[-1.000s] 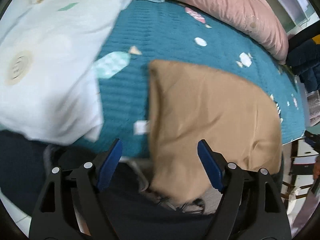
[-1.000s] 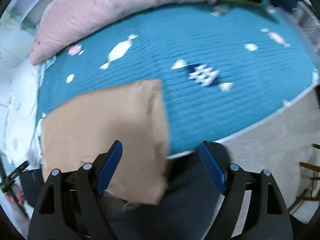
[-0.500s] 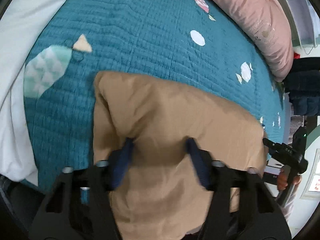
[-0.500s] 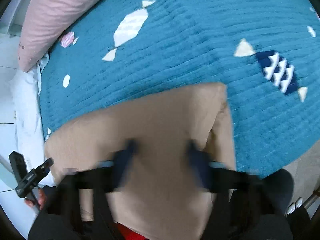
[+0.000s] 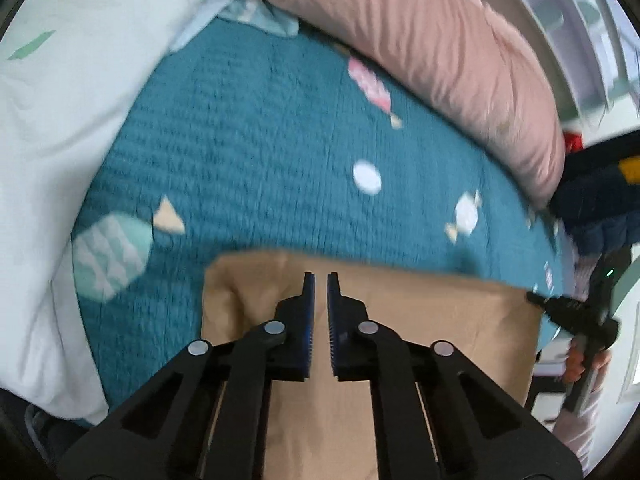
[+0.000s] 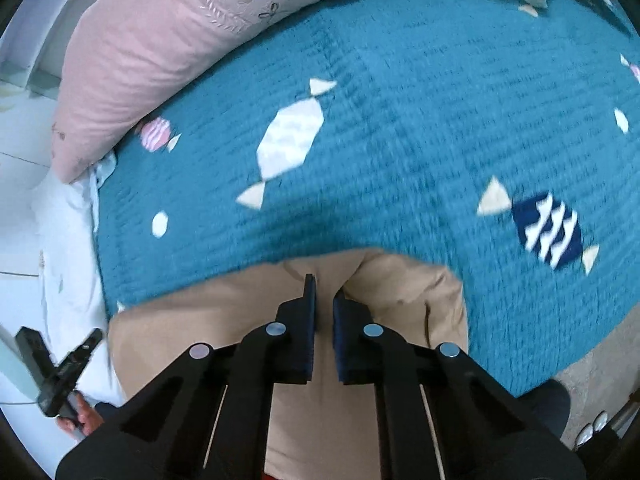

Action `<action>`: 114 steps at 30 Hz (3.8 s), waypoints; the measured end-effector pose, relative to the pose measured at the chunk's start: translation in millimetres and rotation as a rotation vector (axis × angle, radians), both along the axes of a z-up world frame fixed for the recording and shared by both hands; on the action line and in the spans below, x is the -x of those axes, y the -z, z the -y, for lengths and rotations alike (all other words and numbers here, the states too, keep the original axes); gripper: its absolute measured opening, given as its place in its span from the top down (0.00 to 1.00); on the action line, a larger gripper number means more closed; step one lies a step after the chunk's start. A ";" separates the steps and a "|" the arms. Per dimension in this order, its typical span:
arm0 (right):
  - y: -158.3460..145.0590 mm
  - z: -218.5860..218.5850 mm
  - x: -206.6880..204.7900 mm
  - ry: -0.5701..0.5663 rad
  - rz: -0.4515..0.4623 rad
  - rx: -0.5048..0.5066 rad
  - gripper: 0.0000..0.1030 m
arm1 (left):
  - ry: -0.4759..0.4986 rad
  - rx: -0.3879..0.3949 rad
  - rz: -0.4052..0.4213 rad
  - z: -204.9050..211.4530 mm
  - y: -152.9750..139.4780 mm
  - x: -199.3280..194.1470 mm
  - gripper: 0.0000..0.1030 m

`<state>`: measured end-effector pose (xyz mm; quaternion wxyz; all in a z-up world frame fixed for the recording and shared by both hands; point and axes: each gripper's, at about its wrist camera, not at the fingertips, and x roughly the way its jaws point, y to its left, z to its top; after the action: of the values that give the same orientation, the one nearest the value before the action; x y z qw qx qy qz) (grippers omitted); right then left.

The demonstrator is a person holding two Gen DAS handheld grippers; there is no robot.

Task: Fold large clothes

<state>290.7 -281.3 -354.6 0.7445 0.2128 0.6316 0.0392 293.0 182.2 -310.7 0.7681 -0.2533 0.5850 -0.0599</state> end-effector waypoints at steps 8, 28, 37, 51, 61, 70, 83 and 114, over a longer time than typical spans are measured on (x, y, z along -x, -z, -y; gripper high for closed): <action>26.5 -11.4 -7.4 -0.048 -0.053 0.137 0.82 | 0.068 -0.008 -0.093 9.3 7.1 7.8 0.85; 23.0 -20.0 22.2 -0.149 -0.055 0.160 0.43 | 0.088 -0.030 -0.274 25.0 56.1 -10.9 0.79; 10.1 -12.4 35.2 -0.120 -0.002 0.264 0.44 | 0.106 -0.186 -0.225 25.3 29.4 25.0 0.36; -33.8 -124.8 145.4 -0.333 0.140 0.070 0.91 | 0.236 -0.056 -0.096 122.5 -13.8 110.8 0.30; 61.2 -120.4 148.4 -0.271 -0.098 -0.030 1.00 | 0.185 -0.028 -0.280 127.0 75.5 124.7 0.98; 52.6 2.3 163.8 -0.030 -0.078 0.016 1.00 | 0.024 -0.041 -0.301 49.7 68.0 148.0 0.97; -47.3 -3.8 142.4 -0.017 0.167 0.009 0.97 | 0.095 -0.065 -0.138 48.6 -19.4 113.9 0.96; 40.1 -7.9 30.6 -0.070 -0.018 0.062 1.00 | 0.072 -0.188 -0.267 45.3 65.6 9.1 0.98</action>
<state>260.1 -273.4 -394.6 0.7430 0.1677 0.6464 0.0440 283.8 136.9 -376.3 0.7012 -0.1648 0.6937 0.0018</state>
